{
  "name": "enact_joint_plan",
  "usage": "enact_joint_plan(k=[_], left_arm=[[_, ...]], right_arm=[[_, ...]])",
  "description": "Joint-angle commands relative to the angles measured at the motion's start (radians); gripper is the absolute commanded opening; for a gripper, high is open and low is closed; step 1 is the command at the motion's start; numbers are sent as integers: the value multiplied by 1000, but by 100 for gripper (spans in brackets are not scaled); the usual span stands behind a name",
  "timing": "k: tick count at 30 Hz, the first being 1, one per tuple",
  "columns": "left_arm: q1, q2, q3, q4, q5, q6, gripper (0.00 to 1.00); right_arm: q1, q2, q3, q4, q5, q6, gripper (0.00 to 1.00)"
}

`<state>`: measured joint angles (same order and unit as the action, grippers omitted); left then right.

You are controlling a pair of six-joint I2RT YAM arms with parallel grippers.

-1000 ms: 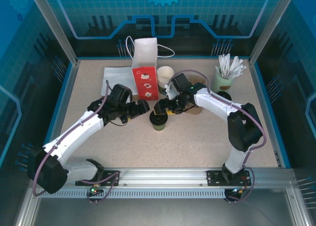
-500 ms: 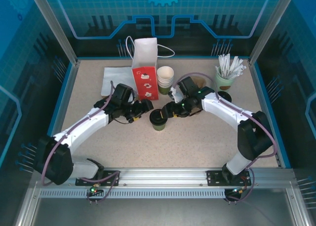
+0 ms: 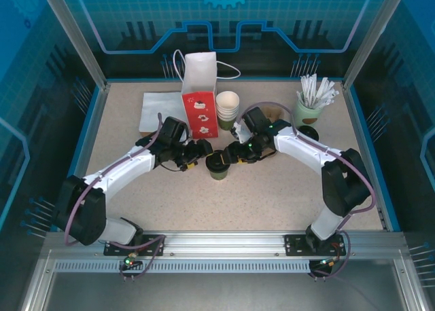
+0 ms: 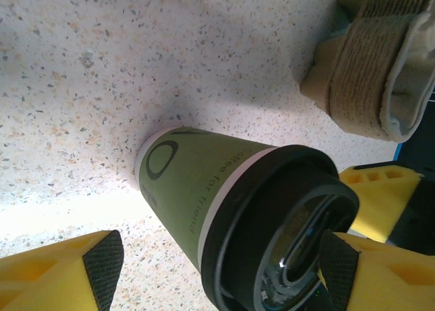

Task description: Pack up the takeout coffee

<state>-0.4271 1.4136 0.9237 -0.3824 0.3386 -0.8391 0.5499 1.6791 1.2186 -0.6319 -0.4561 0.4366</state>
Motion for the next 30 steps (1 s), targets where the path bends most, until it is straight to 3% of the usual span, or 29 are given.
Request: enact_joint_plan(k=[1, 11, 30], left_arm=[[4, 27, -26, 15, 37, 8, 79], [-18, 80, -29, 5, 3, 20, 72], [-36, 74, -110, -44, -85, 31, 66]], right_arm=[[9, 28, 15, -44, 34, -13, 59], [18, 52, 31, -101, 74, -46, 56], [29, 118, 33, -210, 136, -104, 48]])
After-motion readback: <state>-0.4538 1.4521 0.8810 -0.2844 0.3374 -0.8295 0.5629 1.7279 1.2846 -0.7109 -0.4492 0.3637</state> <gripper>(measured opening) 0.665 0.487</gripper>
